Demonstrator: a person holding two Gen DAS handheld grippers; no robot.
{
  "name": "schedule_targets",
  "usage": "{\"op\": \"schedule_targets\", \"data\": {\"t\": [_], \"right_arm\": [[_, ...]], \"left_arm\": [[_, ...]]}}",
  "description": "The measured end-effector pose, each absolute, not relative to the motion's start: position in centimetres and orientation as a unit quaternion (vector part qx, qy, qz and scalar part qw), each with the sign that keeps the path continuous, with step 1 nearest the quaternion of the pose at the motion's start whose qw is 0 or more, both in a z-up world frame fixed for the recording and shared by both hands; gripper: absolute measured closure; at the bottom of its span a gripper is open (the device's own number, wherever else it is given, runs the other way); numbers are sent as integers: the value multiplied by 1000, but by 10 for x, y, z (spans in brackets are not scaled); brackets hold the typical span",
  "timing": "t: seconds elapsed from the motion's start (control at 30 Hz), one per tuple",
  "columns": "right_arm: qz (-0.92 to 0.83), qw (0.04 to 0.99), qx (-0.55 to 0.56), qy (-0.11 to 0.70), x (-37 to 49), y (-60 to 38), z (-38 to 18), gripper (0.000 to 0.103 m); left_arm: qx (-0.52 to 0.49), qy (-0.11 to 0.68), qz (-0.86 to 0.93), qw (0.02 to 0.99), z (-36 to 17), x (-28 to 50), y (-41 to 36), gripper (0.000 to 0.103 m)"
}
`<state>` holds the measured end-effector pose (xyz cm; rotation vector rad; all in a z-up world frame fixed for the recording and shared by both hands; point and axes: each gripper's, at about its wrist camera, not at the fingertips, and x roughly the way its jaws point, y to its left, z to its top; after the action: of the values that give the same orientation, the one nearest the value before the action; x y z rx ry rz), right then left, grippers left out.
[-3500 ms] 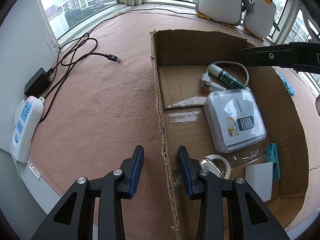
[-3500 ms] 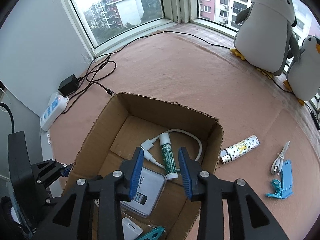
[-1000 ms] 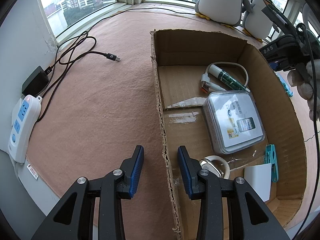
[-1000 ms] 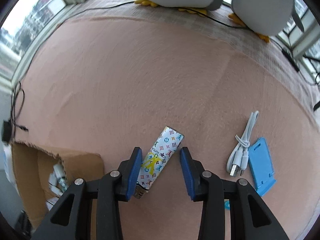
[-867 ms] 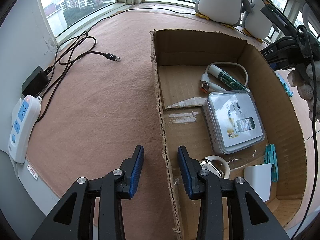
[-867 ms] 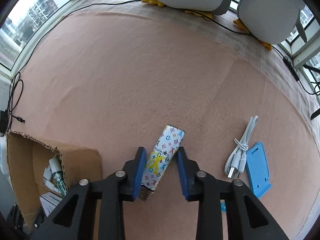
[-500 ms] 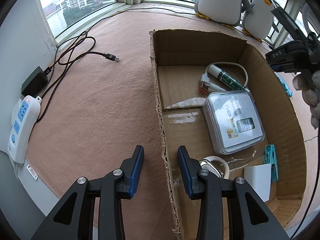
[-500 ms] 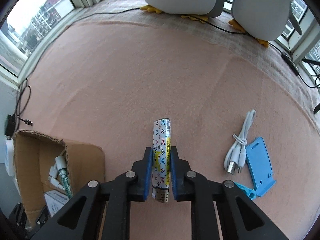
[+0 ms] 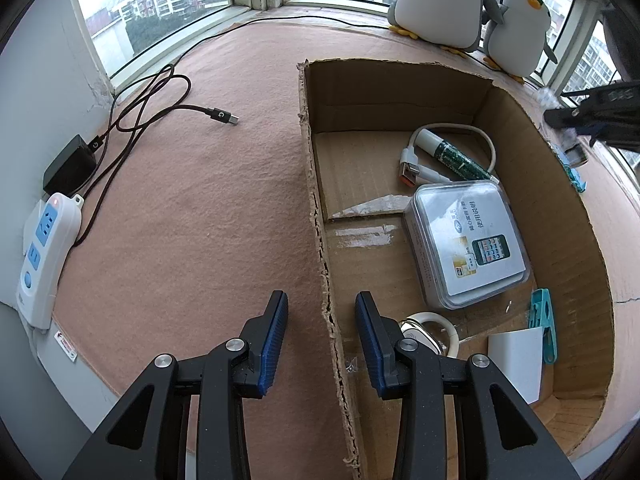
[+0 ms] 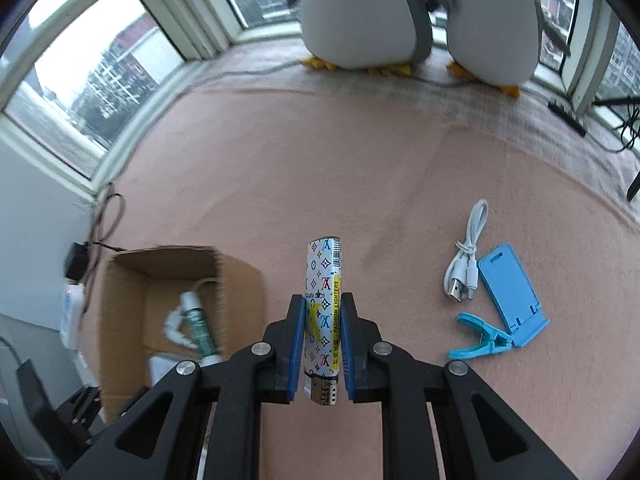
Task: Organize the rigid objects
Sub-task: 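Carry the patterned lighter into the box and open the right gripper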
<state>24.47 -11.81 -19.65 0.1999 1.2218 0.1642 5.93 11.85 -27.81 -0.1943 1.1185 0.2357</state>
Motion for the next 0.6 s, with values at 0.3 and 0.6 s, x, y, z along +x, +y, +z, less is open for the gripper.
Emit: {"op": "schedule_targets", "data": {"t": [0.3,0.6], "right_arm": [[130,822,100,546,228,-85,-161,88],[180,811,79,552,215,-39,-162,88]], "left_arm": [[-93,528,111,837,-278,59,119,65],[-93,528,111,837,-278,59,119,65]]}}
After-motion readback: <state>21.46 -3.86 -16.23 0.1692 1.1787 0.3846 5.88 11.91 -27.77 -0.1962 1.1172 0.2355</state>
